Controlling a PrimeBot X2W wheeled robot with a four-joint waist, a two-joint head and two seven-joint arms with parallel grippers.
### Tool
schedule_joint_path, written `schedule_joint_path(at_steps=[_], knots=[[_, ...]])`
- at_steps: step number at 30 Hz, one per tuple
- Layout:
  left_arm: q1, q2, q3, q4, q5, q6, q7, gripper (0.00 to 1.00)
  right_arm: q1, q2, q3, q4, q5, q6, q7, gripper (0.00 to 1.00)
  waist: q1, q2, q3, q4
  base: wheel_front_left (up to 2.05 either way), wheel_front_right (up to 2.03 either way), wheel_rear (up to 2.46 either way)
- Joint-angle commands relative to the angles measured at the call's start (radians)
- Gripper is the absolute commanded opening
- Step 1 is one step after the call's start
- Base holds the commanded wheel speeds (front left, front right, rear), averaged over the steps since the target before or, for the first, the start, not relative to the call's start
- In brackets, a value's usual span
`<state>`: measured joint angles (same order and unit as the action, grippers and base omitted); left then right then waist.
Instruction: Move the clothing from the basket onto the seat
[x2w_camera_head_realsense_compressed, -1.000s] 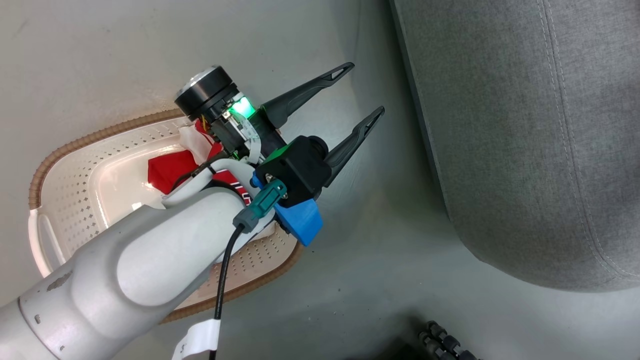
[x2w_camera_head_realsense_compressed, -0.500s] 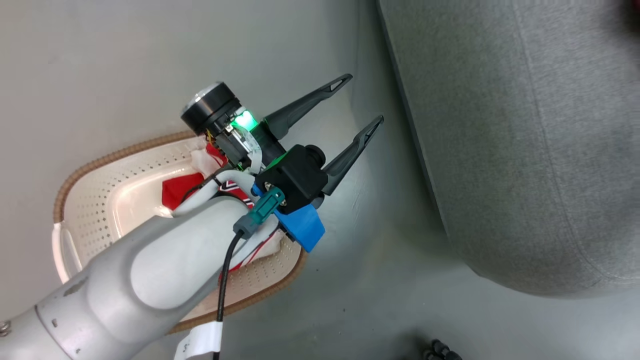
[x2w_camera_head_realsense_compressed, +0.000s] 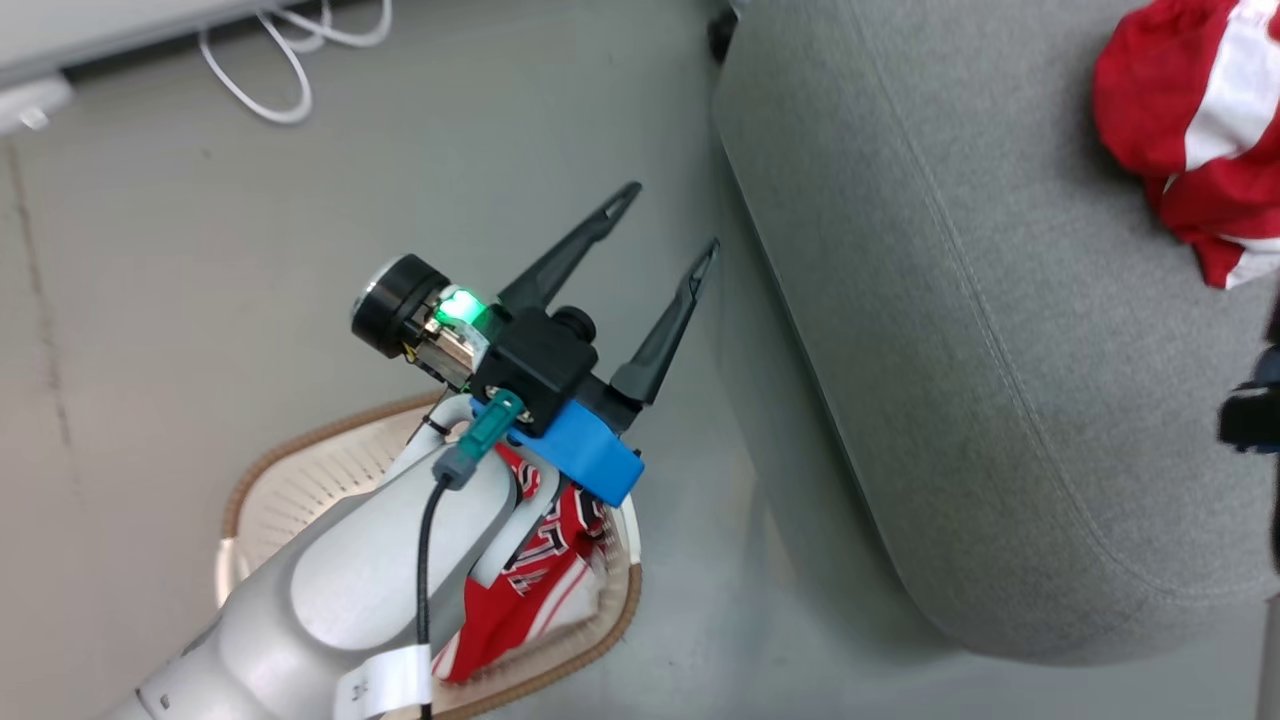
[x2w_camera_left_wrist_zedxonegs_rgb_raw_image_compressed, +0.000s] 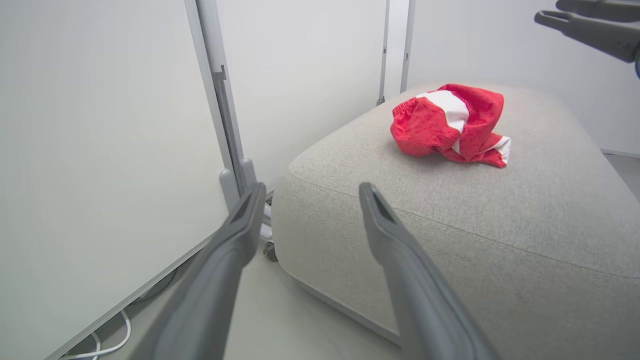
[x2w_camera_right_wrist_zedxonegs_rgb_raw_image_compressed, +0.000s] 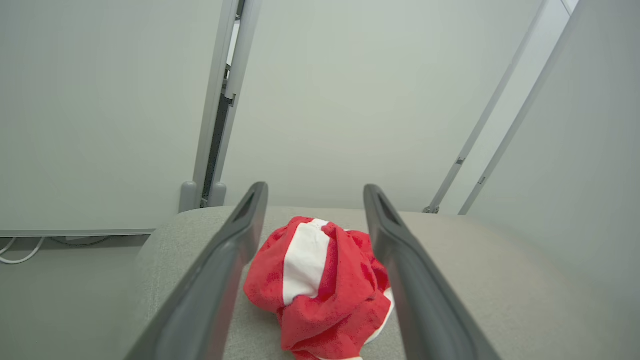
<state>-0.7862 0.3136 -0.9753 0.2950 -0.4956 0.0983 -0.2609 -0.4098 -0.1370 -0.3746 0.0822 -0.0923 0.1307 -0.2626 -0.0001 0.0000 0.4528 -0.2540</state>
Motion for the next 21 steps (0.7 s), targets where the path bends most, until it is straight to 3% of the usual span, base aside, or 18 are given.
schedule_joint_path(at_steps=[1, 10, 21], knots=[[0.035, -0.008, 0.052, -0.018, 0.007, 0.014, -0.005, 1.00, 0.028, -0.004, 0.042, -0.010, 0.006, 0.000, -0.003, 1.00, 0.0001, 0.0000, -0.093, 0.051, 0.00, 0.00, 0.00], [0.194, -0.045, 0.269, -0.056, 0.063, 0.023, -0.005, 1.00, 0.086, 0.011, 0.167, -0.002, 0.016, 0.000, -0.003, 1.00, 0.0001, 0.0000, -0.225, 0.149, 0.00, 0.00, 0.00], [0.423, -0.079, 0.537, -0.061, 0.147, -0.007, -0.005, 1.00, 0.154, 0.054, 0.286, 0.002, 0.056, 0.000, -0.003, 1.00, 0.0001, 0.0000, -0.359, 0.254, 0.00, 0.00, 0.00]])
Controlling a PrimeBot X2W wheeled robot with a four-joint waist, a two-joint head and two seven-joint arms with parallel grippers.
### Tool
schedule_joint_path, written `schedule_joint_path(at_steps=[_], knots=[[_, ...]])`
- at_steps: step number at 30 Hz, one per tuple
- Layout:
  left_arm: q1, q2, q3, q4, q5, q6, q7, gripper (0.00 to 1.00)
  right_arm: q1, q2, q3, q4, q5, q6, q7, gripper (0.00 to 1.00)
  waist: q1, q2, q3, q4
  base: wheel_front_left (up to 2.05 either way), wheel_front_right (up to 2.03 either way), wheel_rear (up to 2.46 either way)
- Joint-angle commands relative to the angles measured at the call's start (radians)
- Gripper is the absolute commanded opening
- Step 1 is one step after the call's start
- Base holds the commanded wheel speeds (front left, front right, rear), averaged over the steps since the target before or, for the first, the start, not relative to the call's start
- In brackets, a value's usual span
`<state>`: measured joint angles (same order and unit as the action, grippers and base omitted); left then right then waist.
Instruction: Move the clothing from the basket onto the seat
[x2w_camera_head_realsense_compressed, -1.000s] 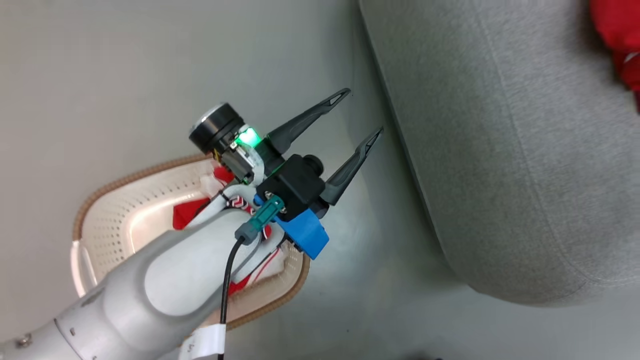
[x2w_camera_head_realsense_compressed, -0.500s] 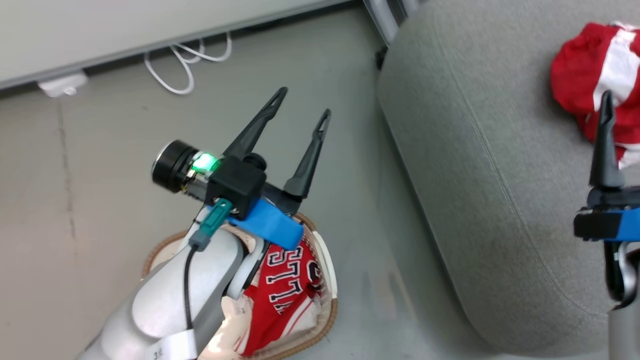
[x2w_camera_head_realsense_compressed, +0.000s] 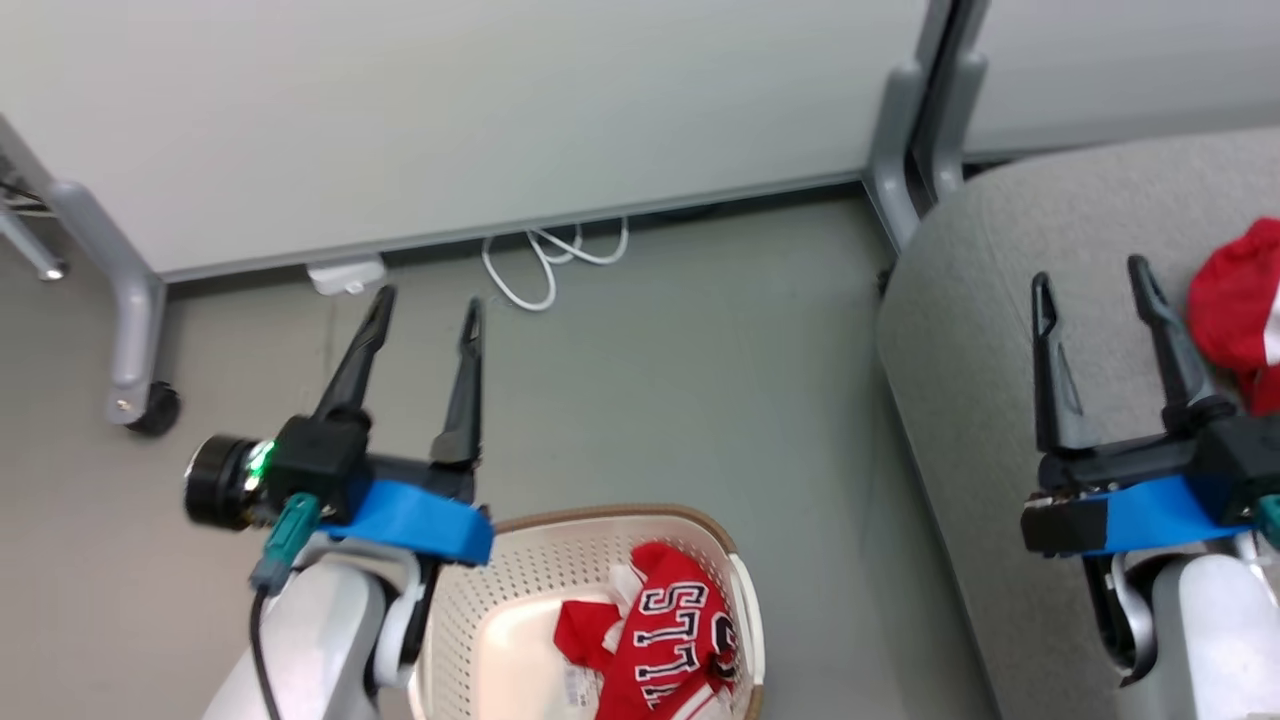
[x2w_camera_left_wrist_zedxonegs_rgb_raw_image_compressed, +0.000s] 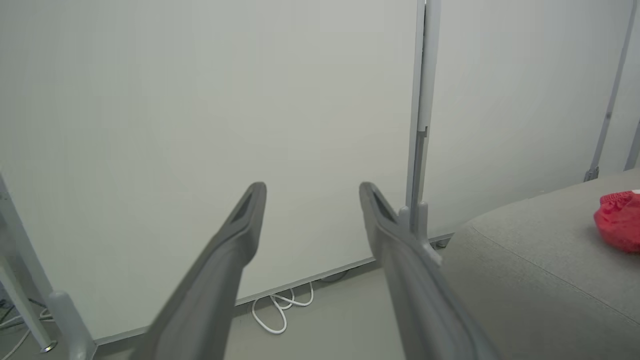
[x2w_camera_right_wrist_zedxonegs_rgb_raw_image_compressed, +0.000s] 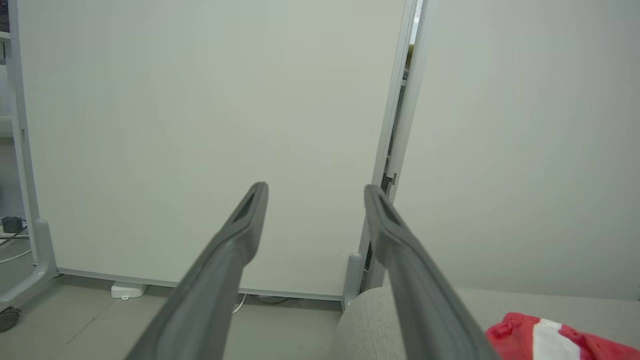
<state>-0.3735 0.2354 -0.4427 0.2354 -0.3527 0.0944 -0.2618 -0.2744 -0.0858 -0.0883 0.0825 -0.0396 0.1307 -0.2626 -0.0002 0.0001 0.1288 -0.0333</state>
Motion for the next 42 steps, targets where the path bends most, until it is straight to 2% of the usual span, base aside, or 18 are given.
schedule_joint_path(at_steps=[1, 10, 22, 29, 42], knots=[[0.030, -0.001, 0.027, -0.003, 0.013, -0.005, -0.005, 1.00, 0.024, 0.007, 0.004, 0.006, 0.010, 0.000, -0.003, 1.00, 0.0002, -0.0001, -0.042, 0.040, 0.00, 0.00, 0.00], [0.189, -0.036, 0.187, -0.026, 0.076, -0.051, -0.005, 1.00, 0.105, 0.033, 0.037, 0.040, 0.052, 0.000, -0.003, 1.00, 0.0002, -0.0001, -0.111, 0.078, 0.00, 0.00, 0.00], [0.321, -0.112, 0.317, -0.019, 0.156, -0.132, -0.005, 1.00, 0.222, 0.036, 0.056, 0.093, 0.130, 0.000, -0.003, 1.00, 0.0002, -0.0001, -0.142, 0.094, 0.00, 0.00, 0.00], [0.337, -0.142, 0.356, -0.005, 0.187, -0.164, -0.005, 1.00, 0.260, 0.036, 0.061, 0.114, 0.173, 0.000, -0.003, 1.00, 0.0002, -0.0001, -0.147, 0.098, 0.00, 0.00, 0.00], [0.353, -0.170, 0.396, 0.006, 0.220, -0.193, -0.005, 1.00, 0.303, 0.036, 0.068, 0.122, 0.197, 0.000, -0.003, 1.00, 0.0002, -0.0001, -0.158, 0.100, 0.00, 0.00, 0.00]])
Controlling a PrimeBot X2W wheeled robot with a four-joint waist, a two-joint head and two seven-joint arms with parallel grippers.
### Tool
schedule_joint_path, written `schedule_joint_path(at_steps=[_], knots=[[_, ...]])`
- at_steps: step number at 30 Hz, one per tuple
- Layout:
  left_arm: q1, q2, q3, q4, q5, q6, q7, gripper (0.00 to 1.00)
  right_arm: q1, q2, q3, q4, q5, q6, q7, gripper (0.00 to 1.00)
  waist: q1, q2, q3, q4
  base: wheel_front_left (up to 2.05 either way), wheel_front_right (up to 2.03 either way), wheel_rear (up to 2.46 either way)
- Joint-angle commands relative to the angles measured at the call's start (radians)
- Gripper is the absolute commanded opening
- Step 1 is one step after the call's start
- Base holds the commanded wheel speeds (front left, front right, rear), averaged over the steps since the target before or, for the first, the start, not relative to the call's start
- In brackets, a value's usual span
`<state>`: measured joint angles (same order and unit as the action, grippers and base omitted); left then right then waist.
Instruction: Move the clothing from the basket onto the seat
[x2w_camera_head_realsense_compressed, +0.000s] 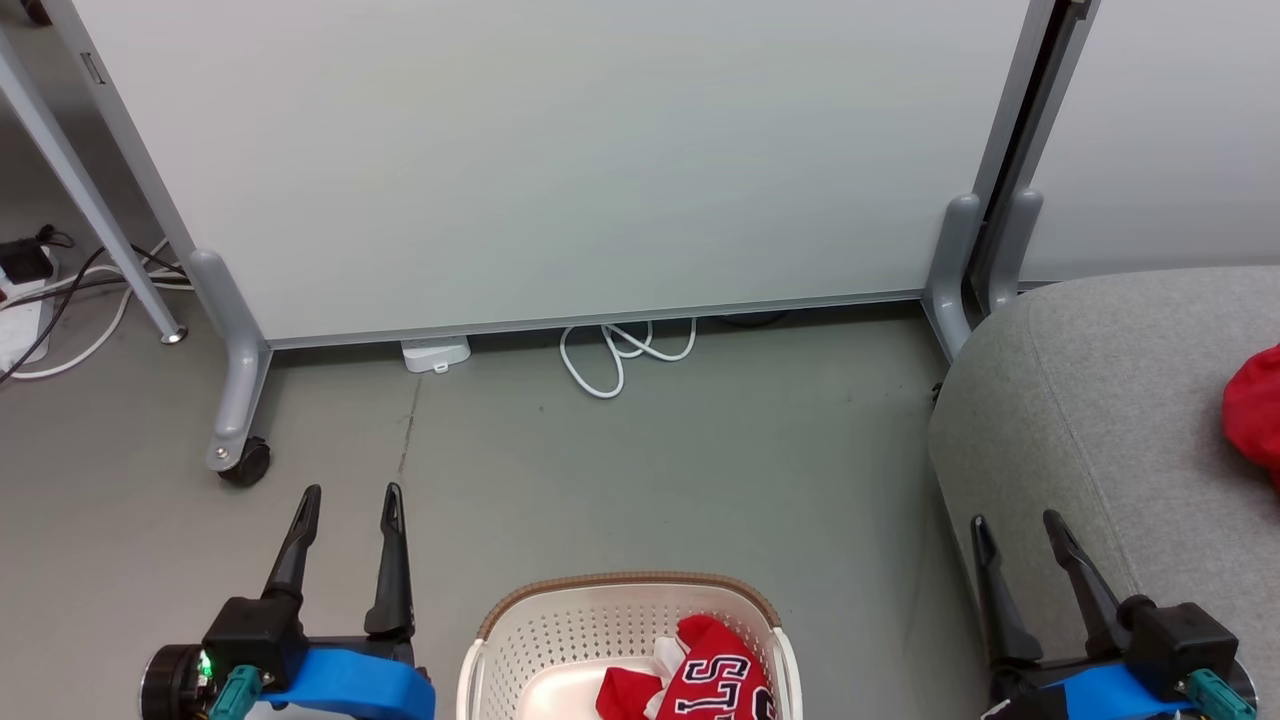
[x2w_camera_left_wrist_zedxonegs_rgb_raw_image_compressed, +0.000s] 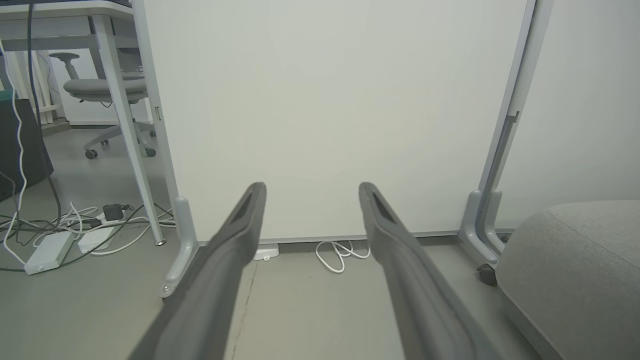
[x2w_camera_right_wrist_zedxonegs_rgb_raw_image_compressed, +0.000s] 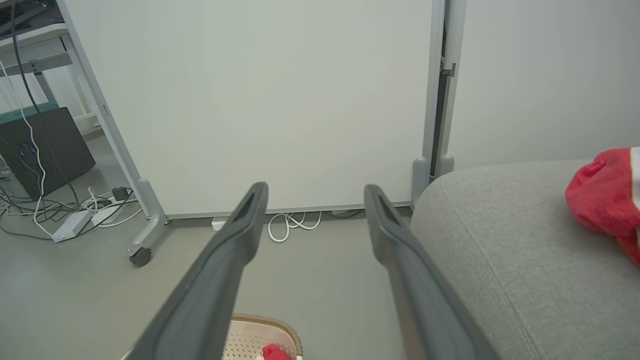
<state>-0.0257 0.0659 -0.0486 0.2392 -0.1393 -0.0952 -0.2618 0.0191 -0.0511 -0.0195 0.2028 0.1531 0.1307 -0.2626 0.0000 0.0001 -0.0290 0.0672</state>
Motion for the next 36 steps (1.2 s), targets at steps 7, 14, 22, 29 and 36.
schedule_joint_path(at_steps=[7, 14, 22, 29, 36], knots=[[0.005, -0.007, 0.013, 0.006, 0.017, -0.014, -0.005, 1.00, 0.006, 0.001, 0.002, 0.004, 0.006, 0.000, -0.003, 1.00, 0.0000, -0.0001, -0.001, -0.001, 0.00, 0.00, 0.00], [0.002, -0.011, 0.004, 0.015, 0.027, -0.022, -0.005, 1.00, 0.002, 0.001, 0.010, 0.004, 0.011, 0.000, -0.003, 1.00, 0.0000, -0.0001, 0.001, -0.005, 0.00, 0.00, 0.00], [-0.047, -0.013, -0.060, 0.063, 0.037, -0.032, -0.005, 1.00, -0.023, 0.001, 0.025, 0.003, 0.005, 0.000, -0.003, 1.00, 0.0000, -0.0001, 0.021, -0.028, 0.00, 0.00, 0.00], [-0.147, 0.004, -0.200, 0.172, 0.019, -0.037, -0.005, 1.00, -0.069, 0.001, 0.028, -0.015, -0.020, 0.000, -0.003, 1.00, 0.0000, -0.0001, 0.092, -0.070, 0.00, 0.00, 0.00], [-0.284, 0.057, -0.398, 0.316, -0.046, -0.035, -0.005, 1.00, -0.149, 0.000, 0.031, -0.039, -0.031, 0.000, -0.003, 1.00, 0.0000, -0.0001, 0.210, -0.124, 0.00, 0.00, 0.00]])
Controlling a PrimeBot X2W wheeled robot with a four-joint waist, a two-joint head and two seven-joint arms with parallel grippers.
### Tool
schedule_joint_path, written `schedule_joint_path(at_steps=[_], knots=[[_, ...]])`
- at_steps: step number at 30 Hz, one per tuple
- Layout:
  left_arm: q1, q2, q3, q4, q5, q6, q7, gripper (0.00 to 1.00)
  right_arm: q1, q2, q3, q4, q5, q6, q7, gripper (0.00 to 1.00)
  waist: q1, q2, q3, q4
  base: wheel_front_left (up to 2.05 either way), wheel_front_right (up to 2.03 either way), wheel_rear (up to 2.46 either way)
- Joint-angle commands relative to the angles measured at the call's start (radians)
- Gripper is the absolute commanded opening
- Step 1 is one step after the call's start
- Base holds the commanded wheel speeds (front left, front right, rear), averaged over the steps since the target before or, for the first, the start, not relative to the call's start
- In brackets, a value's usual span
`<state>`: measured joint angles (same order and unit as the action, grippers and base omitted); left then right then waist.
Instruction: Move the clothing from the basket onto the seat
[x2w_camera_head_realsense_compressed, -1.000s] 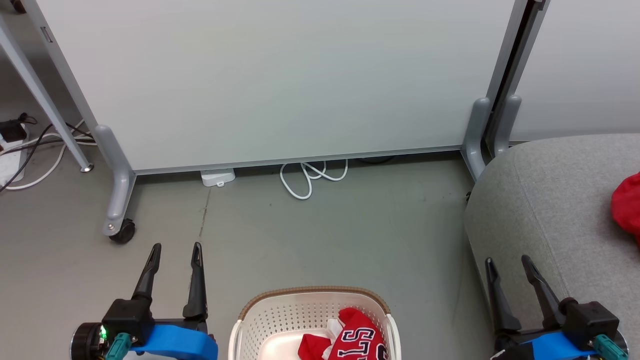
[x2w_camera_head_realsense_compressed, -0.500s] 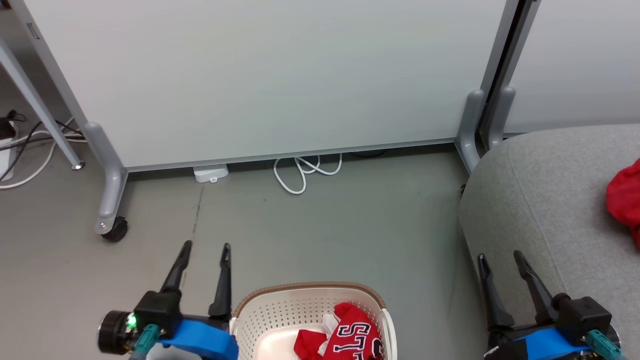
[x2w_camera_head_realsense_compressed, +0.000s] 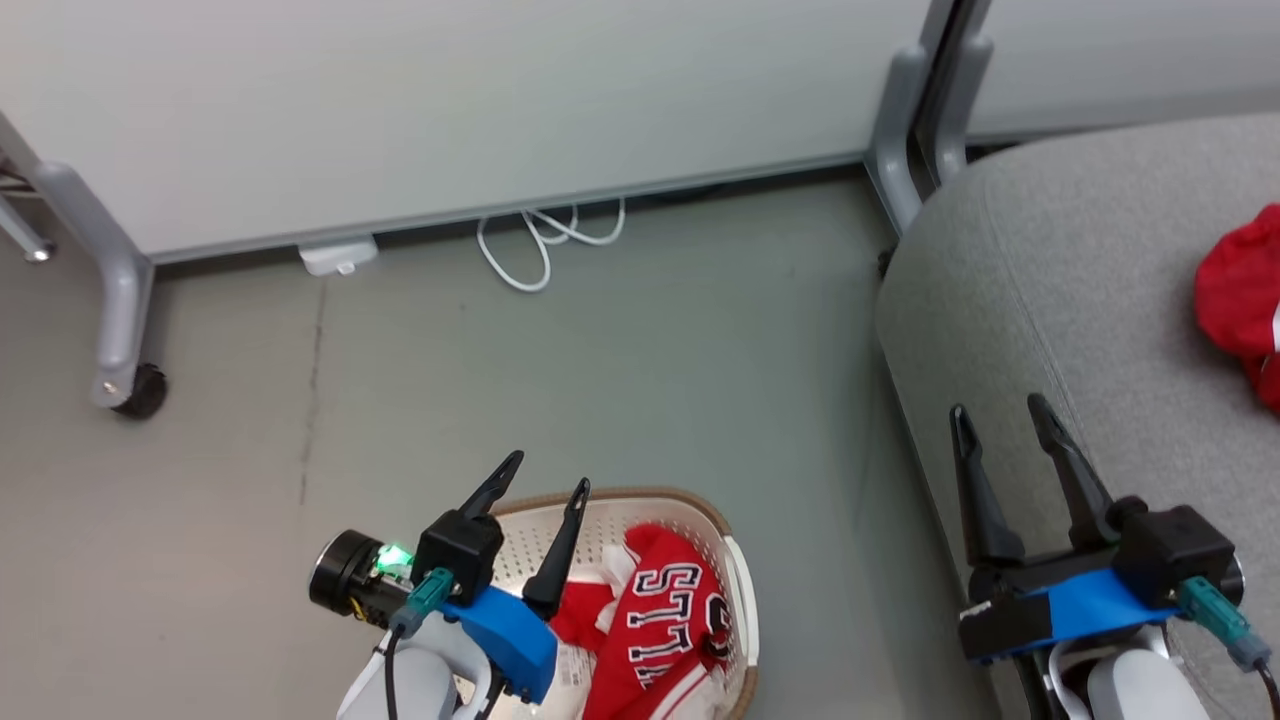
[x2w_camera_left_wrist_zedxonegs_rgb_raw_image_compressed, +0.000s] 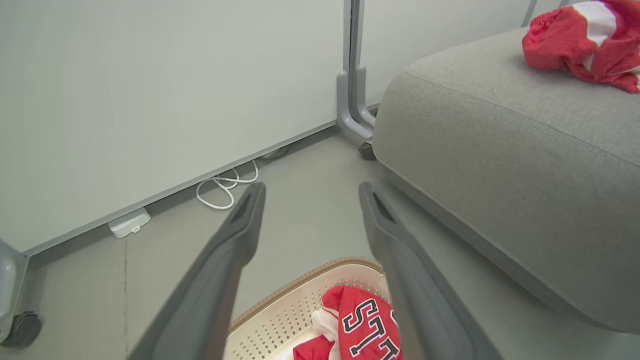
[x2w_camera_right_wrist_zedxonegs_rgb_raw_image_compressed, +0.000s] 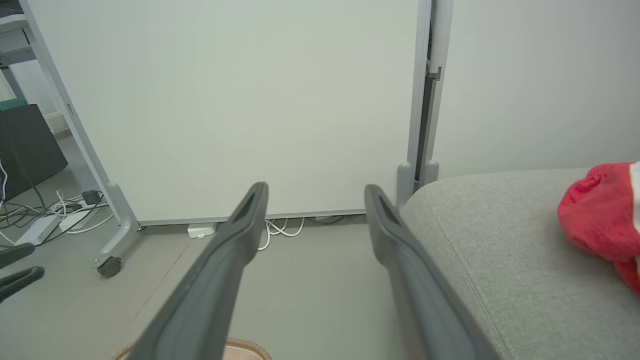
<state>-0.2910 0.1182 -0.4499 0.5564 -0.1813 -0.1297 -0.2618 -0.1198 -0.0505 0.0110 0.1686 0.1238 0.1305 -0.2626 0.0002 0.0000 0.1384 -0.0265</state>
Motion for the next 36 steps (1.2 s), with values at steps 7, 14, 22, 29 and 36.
schedule_joint_path(at_steps=[7, 14, 22, 29, 36], knots=[[-0.149, 0.057, -0.169, 0.149, -0.083, -0.001, -0.005, 1.00, -0.085, 0.000, 0.008, -0.031, -0.003, 0.000, -0.003, 1.00, -0.0002, 0.0000, 0.169, -0.075, 0.00, 0.00, 0.00], [-0.274, 0.086, -0.318, 0.271, -0.173, -0.001, -0.005, 1.00, -0.156, 0.000, 0.019, -0.061, -0.007, 0.000, -0.003, 1.00, -0.0002, 0.0000, 0.297, -0.104, 0.00, 0.00, 0.00], [-0.398, 0.099, -0.500, 0.395, -0.303, -0.001, 0.007, 1.00, -0.235, 0.000, 0.025, -0.097, -0.015, 0.000, -0.003, 1.00, -0.0002, 0.0000, 0.439, -0.122, 0.00, 0.00, 0.00], [-0.483, 0.106, -0.649, 0.455, -0.429, -0.001, 0.082, 1.00, -0.287, 0.000, 0.024, -0.122, -0.023, 0.000, -0.003, 1.00, -0.0002, 0.0000, 0.548, -0.125, 0.00, 0.00, 0.00], [-0.542, 0.130, -0.775, 0.450, -0.567, -0.001, 0.180, 1.00, -0.324, 0.000, 0.022, -0.143, -0.031, 0.000, -0.003, 1.00, -0.0002, 0.0000, 0.634, -0.125, 0.00, 0.00, 0.00]])
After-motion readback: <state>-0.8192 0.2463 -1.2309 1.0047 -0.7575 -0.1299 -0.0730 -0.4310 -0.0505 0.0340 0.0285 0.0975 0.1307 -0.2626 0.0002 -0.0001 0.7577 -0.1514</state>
